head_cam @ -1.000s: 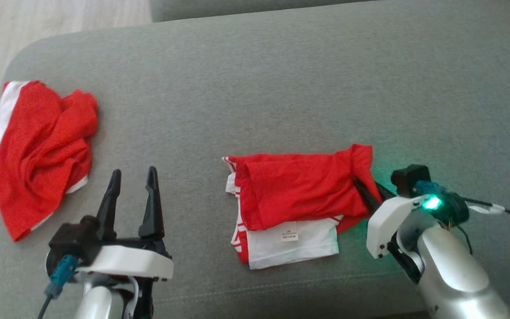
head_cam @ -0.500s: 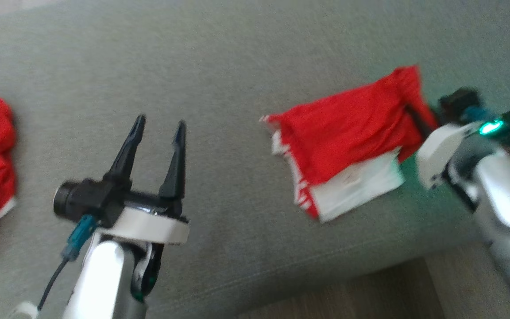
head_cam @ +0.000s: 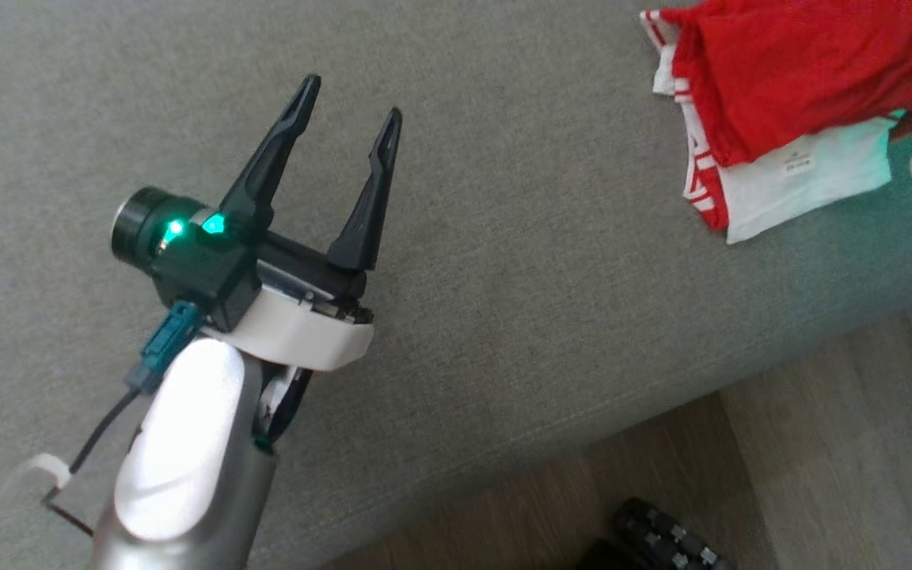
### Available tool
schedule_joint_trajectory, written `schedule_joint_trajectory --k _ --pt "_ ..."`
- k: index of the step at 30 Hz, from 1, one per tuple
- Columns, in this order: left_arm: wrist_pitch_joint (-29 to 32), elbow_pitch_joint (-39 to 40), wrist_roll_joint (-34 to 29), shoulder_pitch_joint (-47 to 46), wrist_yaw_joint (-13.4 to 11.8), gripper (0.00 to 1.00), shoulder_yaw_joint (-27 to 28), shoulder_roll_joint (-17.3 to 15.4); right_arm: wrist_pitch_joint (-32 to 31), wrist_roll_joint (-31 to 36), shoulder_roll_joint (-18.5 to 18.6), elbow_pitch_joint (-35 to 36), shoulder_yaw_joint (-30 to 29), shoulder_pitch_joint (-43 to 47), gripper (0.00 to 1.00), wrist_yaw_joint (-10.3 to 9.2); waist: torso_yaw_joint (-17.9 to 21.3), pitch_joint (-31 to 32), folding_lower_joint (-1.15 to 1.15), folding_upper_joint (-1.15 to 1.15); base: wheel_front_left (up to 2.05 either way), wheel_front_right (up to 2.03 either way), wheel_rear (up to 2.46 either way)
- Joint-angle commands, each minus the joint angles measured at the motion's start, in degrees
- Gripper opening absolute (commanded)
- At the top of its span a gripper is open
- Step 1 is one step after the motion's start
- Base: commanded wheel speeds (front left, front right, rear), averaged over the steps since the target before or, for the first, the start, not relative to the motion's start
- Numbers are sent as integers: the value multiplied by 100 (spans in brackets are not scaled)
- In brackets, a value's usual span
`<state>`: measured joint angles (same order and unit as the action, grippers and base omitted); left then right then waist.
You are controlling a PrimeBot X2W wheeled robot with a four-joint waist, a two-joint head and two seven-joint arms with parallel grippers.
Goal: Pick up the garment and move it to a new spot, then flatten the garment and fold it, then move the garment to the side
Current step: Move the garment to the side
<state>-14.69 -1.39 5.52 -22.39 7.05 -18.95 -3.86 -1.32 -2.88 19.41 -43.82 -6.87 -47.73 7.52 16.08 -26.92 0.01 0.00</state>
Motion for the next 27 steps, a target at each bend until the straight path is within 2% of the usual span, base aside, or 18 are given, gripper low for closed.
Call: schedule_joint_trajectory --k 1,8,9,10,20,27 --pt "-31 251 -33 -159 11 100 106 -112 86 139 -37 233 -107 -94 0 -3 57 -258 -1 0 0 0 0" --pt "-31 274 49 -171 24 100 142 -196 139 538 -294 465 -561 -23 0 -3 -27 -391 -1 0 0 0 0" --pt "-31 264 66 -153 26 100 176 -196 150 590 -345 516 -633 7 89 -3 -64 -369 -1 0 0 0 0" --pt "-31 258 77 -139 26 100 194 -191 81 562 -389 506 -689 25 100 -3 -82 -339 -1 0 0 0 0" --pt "-31 195 214 154 -15 100 402 -13 -153 636 -580 1161 -576 374 100 -3 -265 299 -1 0 0 0 0" --pt "-31 180 417 543 -222 100 697 78 -168 320 -1081 1845 -242 837 100 -3 -605 1087 -1 0 0 0 0"
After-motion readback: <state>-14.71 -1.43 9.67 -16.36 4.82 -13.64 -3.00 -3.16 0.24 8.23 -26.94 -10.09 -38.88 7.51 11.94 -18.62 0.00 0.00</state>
